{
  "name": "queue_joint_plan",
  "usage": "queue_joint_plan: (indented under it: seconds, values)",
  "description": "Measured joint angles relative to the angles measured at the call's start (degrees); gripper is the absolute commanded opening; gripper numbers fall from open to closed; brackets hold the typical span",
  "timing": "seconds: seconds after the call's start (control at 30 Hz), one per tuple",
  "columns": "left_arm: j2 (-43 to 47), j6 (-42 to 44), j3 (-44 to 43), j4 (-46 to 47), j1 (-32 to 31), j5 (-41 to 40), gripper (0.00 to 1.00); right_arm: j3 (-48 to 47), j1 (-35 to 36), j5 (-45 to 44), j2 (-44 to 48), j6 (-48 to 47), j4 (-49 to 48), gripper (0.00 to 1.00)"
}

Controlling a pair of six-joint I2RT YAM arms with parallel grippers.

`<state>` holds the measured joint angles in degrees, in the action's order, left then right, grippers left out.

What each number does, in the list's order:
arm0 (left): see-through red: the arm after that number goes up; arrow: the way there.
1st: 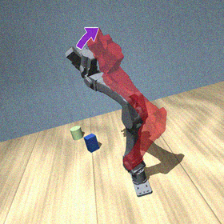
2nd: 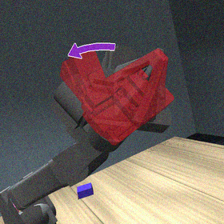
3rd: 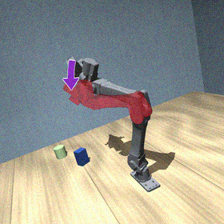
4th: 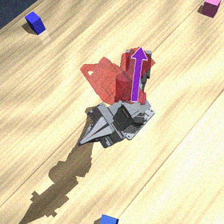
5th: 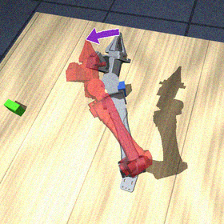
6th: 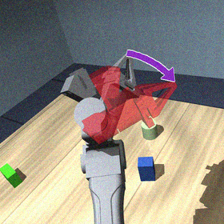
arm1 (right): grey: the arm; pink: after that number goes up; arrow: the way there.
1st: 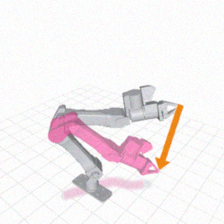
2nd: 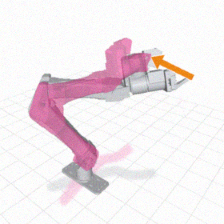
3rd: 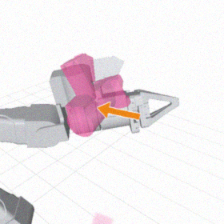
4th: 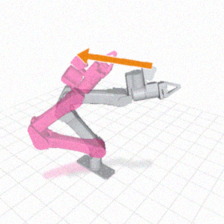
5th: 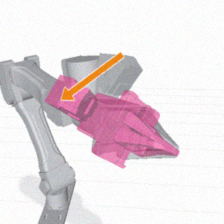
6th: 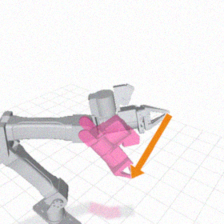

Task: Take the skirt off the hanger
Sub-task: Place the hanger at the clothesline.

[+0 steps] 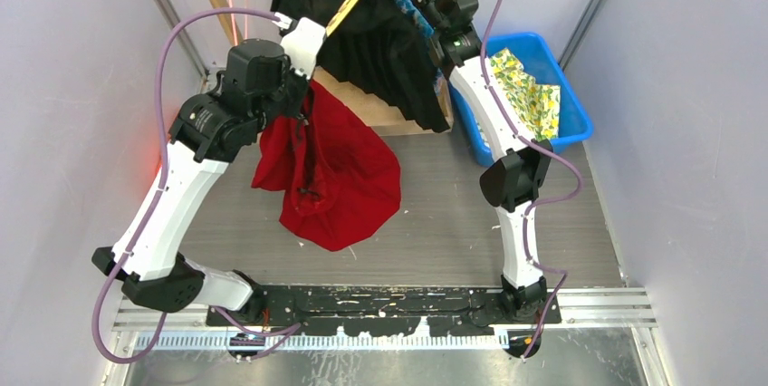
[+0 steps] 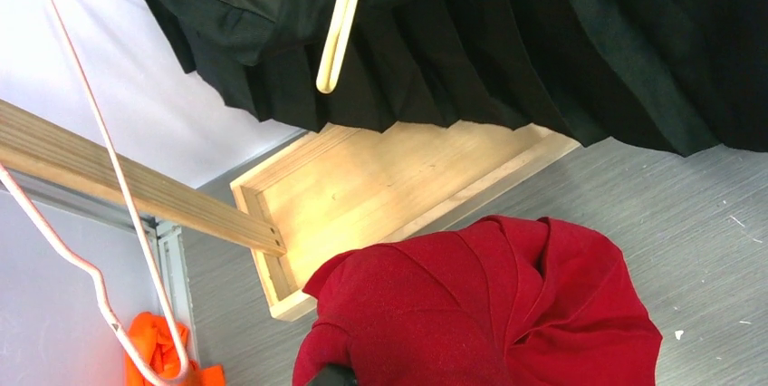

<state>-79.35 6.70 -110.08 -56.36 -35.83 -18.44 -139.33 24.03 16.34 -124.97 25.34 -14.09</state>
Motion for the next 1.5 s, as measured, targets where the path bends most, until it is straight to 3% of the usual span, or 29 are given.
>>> queue_joint_plan:
  seconds: [0.07,0.1,0.13,0.2,0.43,0.7,1.17,1.27,1.5]
  values:
    - [0.04,0.0,0.0,-0.02,0.0,-0.02,0.0,-0.09,0.02,0.04,0.0,-0.13,0.28,0.16]
    - [0.04,0.02,0.0,-0.02,0.0,-0.02,0.0,-0.09,0.0,0.04,0.0,-0.24,0.31,0.25]
    - [0.04,0.02,0.0,-0.02,0.0,-0.02,0.0,-0.09,0.0,0.07,0.0,-0.48,0.35,0.41]
    - [0.04,0.04,0.02,0.0,0.0,-0.02,0.0,0.07,0.0,0.11,0.31,-0.74,2.45,0.98]
    - [0.04,0.02,0.17,0.04,0.0,0.09,0.0,1.95,0.0,0.04,0.26,-3.54,11.74,1.0]
    - [0.04,-0.07,0.96,0.44,0.0,0.87,0.0,9.35,-0.04,-2.4,3.56,-6.75,12.55,1.0]
    - [0.11,-0.52,2.75,1.7,0.0,3.1,0.0,27.3,-0.28,-8.07,21.68,-15.39,13.9,1.0]
    - [0.13,-0.52,2.89,1.86,0.0,3.54,0.0,34.4,-0.26,-7.87,29.0,-17.31,15.82,1.0]
    - [0.44,-0.85,3.65,2.19,0.0,4.68,0.0,40.0,-0.11,-7.21,33.51,-18.53,16.37,1.0]
